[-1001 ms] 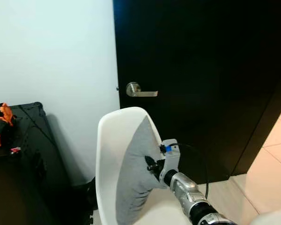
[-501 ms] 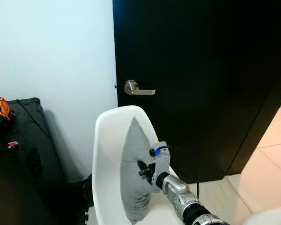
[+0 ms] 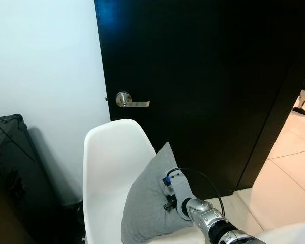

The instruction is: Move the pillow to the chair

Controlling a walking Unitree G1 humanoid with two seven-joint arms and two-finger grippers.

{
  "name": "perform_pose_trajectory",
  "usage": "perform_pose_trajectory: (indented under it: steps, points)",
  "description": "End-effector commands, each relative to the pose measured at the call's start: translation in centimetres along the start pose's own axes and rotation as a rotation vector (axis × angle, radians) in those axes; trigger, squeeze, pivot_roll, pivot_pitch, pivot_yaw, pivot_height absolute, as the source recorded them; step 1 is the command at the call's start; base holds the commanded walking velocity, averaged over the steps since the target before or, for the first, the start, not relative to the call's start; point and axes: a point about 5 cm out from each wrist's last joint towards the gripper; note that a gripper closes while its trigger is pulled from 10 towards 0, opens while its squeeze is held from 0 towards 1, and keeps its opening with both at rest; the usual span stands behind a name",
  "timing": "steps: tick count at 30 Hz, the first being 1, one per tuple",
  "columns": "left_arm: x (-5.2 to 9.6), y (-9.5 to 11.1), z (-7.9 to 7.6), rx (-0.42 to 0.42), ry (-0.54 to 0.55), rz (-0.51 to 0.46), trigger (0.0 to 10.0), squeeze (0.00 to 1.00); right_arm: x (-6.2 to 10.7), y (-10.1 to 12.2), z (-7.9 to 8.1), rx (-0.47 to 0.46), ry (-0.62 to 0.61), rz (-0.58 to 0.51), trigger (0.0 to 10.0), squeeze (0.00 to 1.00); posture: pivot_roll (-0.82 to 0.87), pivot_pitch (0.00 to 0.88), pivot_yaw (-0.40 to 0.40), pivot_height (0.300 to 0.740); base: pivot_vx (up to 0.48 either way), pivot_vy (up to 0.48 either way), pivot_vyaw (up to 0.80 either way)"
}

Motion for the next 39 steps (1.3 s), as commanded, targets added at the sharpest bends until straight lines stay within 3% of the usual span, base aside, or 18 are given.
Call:
perform_pose_trajectory:
  steps: [1, 9, 12, 14, 17, 21, 26, 34, 39]
  points:
    - [0.1, -0.7, 0.3, -0.003, 0.014, 0.024, 10.0, 0.0, -0.3, -2.1, 1.6, -0.007, 0.086, 0.105, 10.0, 0.0, -0.06, 0.061, -0.027, 0.71, 0.0, 0.0, 0.0]
    - [0.2, -1.4, 0.0, -0.005, 0.013, 0.043, 10.0, 0.0, -0.2, -3.8, 3.7, -0.008, 0.248, 0.219, 10.0, 0.0, -0.06, 0.081, -0.035, 0.685, 0.0, 0.0, 0.0]
    - [0.2, -1.7, -0.2, -0.009, 0.01, 0.05, 10.0, 0.0, -0.1, -4.7, 3.4, 0.068, 0.211, 0.275, 10.0, 0.0, -0.06, 0.095, -0.043, 0.675, 0.0, 0.0, 0.0]
    - [0.3, -1.9, -0.3, -0.012, 0.007, 0.056, 10.0, 0.0, 0.1, -5.5, 2.3, 0.179, 0.124, 0.328, 10.0, 0.0, -0.06, 0.1, -0.049, 0.665, 0.0, 0.0, 0.0]
    - [0.3, -2.0, -0.4, -0.01, 0.007, 0.059, 10.0, 0.0, 0.1, -5.4, 1.9, 0.198, 0.084, 0.322, 10.0, 0.0, -0.06, 0.107, -0.057, 0.66, 0.0, 0.0, 0.0]
    - [0.4, -2.4, -0.5, -0.001, 0.008, 0.066, 10.0, 0.0, 0.1, -4.1, 0.7, 0.262, -0.043, 0.255, 10.0, 0.0, -0.04, 0.112, -0.07, 0.64, 0.0, 0.0, 0.0]
    - [0.4, -2.6, -0.5, 0.003, 0.01, 0.069, 10.0, 0.0, -0.1, -3.1, 0.6, 0.29, -0.069, 0.197, 10.0, 0.0, -0.04, 0.117, -0.07, 0.625, 0.0, 0.0, 0.0]
    - [0.5, -2.9, -0.3, 0.007, 0.015, 0.072, 10.0, 0.0, -0.4, -1.8, 1.5, 0.326, -0.052, 0.122, 10.0, 0.0, -0.01, 0.136, -0.059, 0.6, 0.0, 0.0, 0.0]
    - [0.5, -3.0, 0.2, 0.011, 0.021, 0.07, 10.0, 0.0, -0.9, 0.1, 3.4, 0.305, 0.046, 0.003, 10.0, 0.0, 0.0, 0.145, -0.047, 0.585, 0.0, 0.0, 0.0]
Point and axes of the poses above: a point about 5 cm out from each wrist's last joint towards the gripper, its own x axis pointing back from the gripper into the wrist, its own y axis along the axis of the wrist's last joint, z = x × y, and after that the axes turned 10 degrees about -x, right-handed
